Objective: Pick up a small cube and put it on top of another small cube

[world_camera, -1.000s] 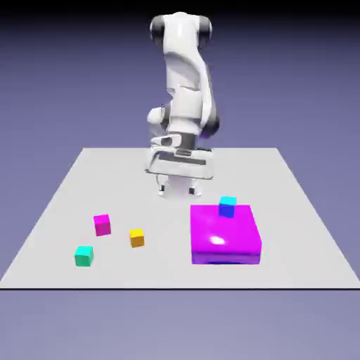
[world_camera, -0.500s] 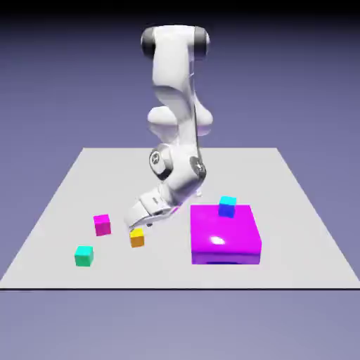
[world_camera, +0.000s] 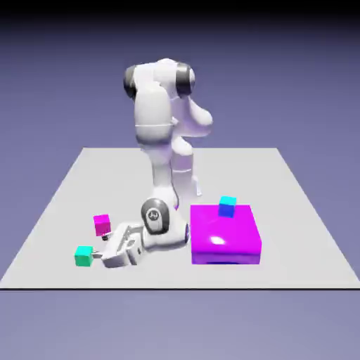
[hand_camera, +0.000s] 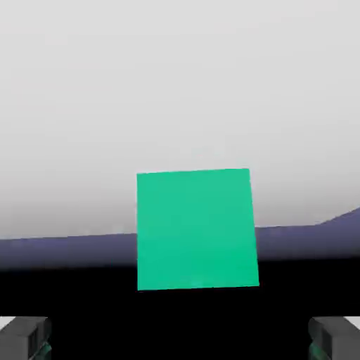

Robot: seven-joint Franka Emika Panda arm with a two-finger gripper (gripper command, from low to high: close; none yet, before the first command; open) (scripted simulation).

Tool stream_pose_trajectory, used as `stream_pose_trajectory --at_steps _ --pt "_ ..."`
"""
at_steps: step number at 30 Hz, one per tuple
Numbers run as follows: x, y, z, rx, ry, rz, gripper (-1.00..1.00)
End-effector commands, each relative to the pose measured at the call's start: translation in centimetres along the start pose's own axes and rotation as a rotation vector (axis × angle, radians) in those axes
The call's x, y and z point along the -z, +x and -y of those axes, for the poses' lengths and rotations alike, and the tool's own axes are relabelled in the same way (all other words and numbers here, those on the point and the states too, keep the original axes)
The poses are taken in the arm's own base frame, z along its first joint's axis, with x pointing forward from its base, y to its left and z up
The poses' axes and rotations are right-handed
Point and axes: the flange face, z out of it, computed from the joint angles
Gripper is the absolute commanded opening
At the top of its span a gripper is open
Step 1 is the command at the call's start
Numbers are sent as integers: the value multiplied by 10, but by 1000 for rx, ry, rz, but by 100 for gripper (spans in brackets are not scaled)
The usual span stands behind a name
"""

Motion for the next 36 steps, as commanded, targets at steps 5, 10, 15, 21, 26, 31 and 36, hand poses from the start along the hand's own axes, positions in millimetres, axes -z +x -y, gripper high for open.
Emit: stream_pose_trajectory --at_steps 5,10,15,21,26,31,36 --pt "-53 14 14 1 0 0 -100" --pt "4 -30 13 9 20 37 -100" --pt "13 -89 37 -7 87 111 -100" --pt "18 -135 61 -38 163 166 -100" --pt "-5 -132 70 -32 159 170 -100" --pt "-25 -130 80 -37 163 165 -100" --pt "-25 -130 80 -37 163 165 100"
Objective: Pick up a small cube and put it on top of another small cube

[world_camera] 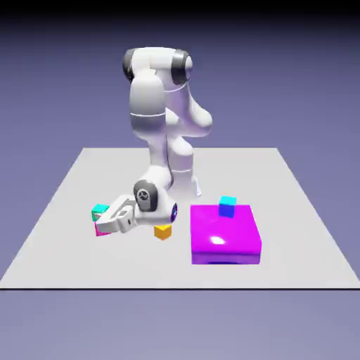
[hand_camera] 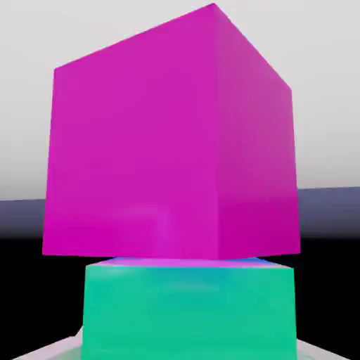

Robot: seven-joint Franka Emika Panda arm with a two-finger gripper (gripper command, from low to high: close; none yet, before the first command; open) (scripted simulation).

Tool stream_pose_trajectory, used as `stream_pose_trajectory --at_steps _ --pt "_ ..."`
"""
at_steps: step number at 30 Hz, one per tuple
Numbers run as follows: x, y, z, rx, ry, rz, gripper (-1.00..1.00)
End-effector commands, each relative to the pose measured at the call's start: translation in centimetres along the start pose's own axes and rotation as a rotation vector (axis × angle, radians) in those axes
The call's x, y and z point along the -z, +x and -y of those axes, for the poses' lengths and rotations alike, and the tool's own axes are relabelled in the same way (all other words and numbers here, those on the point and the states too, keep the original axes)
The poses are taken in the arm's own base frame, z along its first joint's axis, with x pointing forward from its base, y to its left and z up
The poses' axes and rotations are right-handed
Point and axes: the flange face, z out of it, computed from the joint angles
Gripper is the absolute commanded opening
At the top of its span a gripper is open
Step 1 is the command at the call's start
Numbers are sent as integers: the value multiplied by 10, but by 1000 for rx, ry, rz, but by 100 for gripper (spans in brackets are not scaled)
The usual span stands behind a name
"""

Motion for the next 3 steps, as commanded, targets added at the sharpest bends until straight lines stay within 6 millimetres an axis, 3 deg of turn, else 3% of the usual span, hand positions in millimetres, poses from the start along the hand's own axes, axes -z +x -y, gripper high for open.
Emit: stream_pose_trajectory --at_steps 1,3 --pt "4 -1 -1 2 -2 2 100" --pt "13 -3 -4 4 -4 4 100"
